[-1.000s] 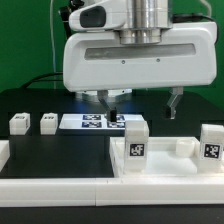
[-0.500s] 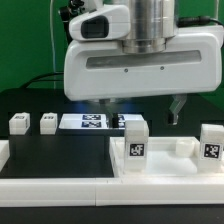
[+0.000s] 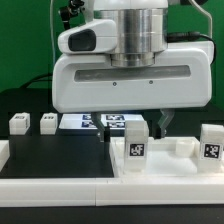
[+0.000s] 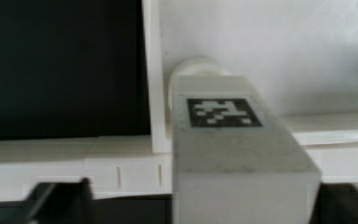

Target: Assemble square table

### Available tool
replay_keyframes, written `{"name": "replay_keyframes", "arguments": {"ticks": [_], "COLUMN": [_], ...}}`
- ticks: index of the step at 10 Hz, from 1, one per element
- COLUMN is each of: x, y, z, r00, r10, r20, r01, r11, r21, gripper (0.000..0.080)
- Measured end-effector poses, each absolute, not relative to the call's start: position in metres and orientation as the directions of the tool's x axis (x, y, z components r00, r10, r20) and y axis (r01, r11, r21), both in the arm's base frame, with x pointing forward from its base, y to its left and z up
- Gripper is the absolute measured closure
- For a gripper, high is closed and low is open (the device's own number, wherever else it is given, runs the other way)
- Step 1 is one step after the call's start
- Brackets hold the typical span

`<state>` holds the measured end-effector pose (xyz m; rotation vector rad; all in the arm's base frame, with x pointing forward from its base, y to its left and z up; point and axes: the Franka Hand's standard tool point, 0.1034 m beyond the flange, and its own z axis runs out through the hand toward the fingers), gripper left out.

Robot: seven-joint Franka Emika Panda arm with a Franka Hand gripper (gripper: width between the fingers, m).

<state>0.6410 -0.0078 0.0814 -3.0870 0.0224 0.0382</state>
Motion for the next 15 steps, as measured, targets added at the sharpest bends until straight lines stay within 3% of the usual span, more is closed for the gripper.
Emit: {"name": "replay_keyframes", "arguments": {"ticks": [1, 6, 8, 11, 15], "x": [0.6409, 0.6404, 0.6397, 0.6367, 0.6326], "y": [-0.0072, -0.0050, -0.0074, -0.0091, -0.0076], "z": [0.0813, 0.0800, 0.0789, 0.0781, 0.0783], "r00": [0.998, 0.915, 0.777, 0.527, 0.236], "r10": [-0.051, -0.401, -0.626, -0.846, -0.970], "r20": [-0.027, -0.045, -0.060, -0.079, -0.062], "r01": [-0.052, -0.403, -0.629, -0.850, -0.972], "r11": [-0.997, -0.914, -0.774, -0.525, -0.236], "r21": [-0.054, -0.049, -0.073, -0.046, -0.009], "gripper": [0.0508, 0.0510, 0.0510, 0.0509, 0.0509]}}
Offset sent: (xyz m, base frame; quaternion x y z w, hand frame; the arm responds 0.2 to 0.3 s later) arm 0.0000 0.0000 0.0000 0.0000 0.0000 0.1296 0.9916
